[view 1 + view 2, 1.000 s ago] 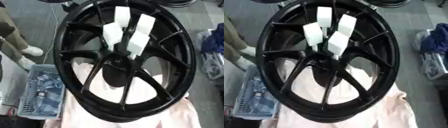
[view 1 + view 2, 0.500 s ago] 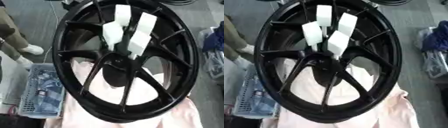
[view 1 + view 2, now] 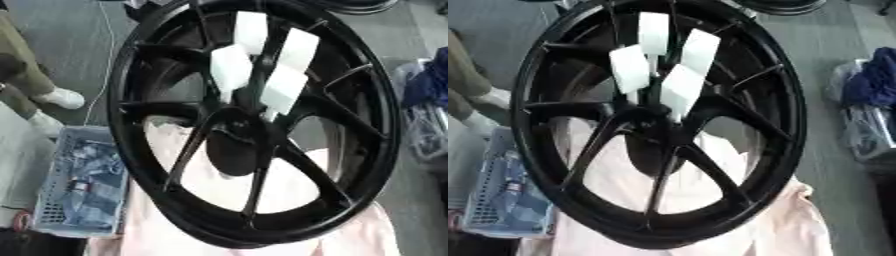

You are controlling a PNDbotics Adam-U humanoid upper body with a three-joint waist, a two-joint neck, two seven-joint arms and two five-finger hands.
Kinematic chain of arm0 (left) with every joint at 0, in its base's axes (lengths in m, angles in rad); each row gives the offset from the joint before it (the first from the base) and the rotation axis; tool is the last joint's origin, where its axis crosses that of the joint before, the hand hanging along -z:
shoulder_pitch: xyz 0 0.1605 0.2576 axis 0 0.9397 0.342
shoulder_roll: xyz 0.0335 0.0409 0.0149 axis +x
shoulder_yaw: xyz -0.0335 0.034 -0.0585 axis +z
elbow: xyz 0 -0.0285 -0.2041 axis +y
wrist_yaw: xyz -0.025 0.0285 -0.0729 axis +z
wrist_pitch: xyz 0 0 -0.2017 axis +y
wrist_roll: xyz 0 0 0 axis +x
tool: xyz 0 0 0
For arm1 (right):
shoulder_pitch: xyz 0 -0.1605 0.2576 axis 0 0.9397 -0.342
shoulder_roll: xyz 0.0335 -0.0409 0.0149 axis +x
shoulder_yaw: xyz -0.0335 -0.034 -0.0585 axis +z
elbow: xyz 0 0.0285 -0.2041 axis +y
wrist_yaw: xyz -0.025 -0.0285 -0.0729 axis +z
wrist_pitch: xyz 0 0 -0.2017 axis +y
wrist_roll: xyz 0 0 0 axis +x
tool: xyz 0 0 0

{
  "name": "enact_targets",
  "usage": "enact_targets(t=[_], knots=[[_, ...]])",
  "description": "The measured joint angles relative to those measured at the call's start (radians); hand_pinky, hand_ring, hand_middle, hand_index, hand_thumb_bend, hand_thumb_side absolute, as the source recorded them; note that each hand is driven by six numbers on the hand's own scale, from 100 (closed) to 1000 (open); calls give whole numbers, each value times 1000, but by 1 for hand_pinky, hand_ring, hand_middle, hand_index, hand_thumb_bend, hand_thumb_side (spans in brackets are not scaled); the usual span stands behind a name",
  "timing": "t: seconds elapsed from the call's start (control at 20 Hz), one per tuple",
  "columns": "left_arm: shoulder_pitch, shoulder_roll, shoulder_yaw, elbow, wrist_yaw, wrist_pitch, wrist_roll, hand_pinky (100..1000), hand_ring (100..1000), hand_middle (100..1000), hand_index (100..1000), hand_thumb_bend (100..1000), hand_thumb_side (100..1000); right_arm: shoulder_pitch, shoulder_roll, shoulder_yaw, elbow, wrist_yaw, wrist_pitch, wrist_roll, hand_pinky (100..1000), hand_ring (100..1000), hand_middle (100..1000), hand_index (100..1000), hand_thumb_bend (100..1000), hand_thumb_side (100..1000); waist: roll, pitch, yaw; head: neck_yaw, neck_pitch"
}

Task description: Pull the pin out of the wheel hub.

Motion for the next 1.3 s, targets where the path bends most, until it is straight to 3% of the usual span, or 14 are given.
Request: enact_targets(t=[0.3,0.5,0.75,1.05,1.3], knots=[[-5,5,-5,0,0,0,-5,865,710,638,770,100,703,-3,-34,63,0,94,-82,94,781,873,827,854,284,225,-1,5,7,-19,-3],[-11,8,-7,0,0,0,-10,865,710,633,768,100,702,6,-40,102,0,158,-125,158,792,866,814,846,294,296,-3,9,13,-27,-11],[-16,8,-12,0,3,0,-15,866,710,634,768,100,703,13,-39,148,0,242,-133,241,788,861,808,846,274,342,-4,14,20,-38,-16],[-24,9,-13,0,6,-1,-18,866,710,634,768,100,703,5,-21,187,0,341,-139,341,789,863,810,846,279,361,-7,19,35,-51,-23],[-33,9,-18,0,7,-1,-21,866,710,634,768,100,703,-50,-2,200,0,374,-155,424,779,865,810,845,276,346,-14,24,52,-60,-29]])
